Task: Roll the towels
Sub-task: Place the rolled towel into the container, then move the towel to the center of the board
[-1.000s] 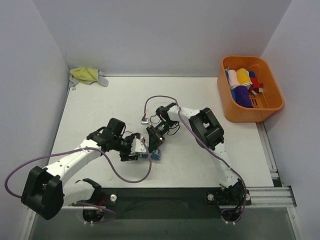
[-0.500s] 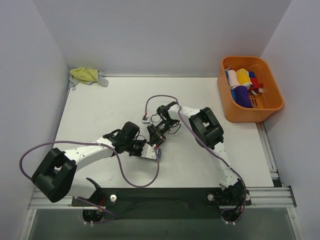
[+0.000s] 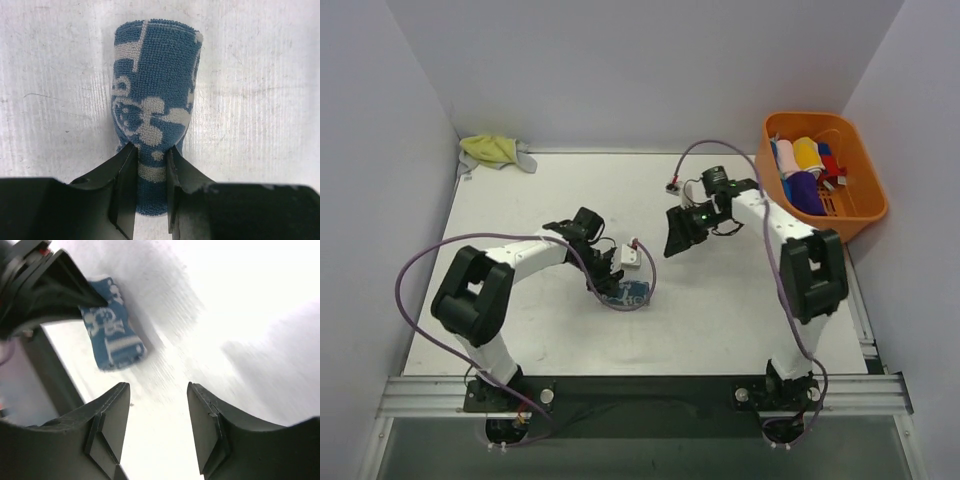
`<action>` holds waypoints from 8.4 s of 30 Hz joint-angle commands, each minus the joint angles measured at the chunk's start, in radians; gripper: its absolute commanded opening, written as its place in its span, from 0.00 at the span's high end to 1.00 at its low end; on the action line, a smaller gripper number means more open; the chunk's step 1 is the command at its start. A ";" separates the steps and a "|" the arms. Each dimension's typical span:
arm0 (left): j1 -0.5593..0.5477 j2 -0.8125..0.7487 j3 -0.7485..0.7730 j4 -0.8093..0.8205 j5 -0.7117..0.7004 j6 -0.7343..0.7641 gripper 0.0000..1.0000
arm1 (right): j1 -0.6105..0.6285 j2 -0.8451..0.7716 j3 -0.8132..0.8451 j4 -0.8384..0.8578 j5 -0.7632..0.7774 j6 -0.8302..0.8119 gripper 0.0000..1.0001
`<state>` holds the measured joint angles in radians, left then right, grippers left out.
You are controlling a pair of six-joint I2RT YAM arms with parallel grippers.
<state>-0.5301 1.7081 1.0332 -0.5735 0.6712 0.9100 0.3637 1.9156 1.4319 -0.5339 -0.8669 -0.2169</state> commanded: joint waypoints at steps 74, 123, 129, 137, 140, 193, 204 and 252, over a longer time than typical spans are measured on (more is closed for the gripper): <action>0.124 0.587 0.533 -0.742 0.172 0.216 0.87 | 0.659 -0.044 -0.464 0.618 0.933 -0.420 0.27; 0.466 -0.243 0.513 -0.393 -0.081 -0.374 0.03 | 0.144 -0.637 -0.317 0.083 0.382 -0.093 1.00; 0.443 -0.294 0.440 -0.243 -0.059 -0.453 0.03 | -0.185 -0.682 -0.190 0.074 0.345 -0.131 1.00; 0.335 -0.354 0.272 0.073 -0.163 -0.386 0.03 | -0.596 -0.509 0.124 0.077 0.301 -0.064 1.00; 0.315 -0.369 0.213 0.150 -0.180 -0.338 0.03 | -0.663 -0.390 0.226 0.060 0.301 -0.045 1.00; 0.478 0.166 0.669 0.041 -0.179 -0.594 0.03 | -0.752 0.482 0.788 0.029 0.839 -0.371 1.00; 0.479 0.180 0.703 0.017 -0.176 -0.586 0.03 | -0.744 0.525 0.788 0.038 0.902 -0.325 0.76; 0.674 0.332 0.958 -0.002 -0.502 -0.692 0.03 | -0.367 -0.263 0.320 -0.078 0.637 -0.170 0.00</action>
<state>0.1268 1.9675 1.9091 -0.5724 0.2554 0.1768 -0.0158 1.7039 1.7950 -0.5507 -0.1303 -0.4183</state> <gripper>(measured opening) 0.974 0.999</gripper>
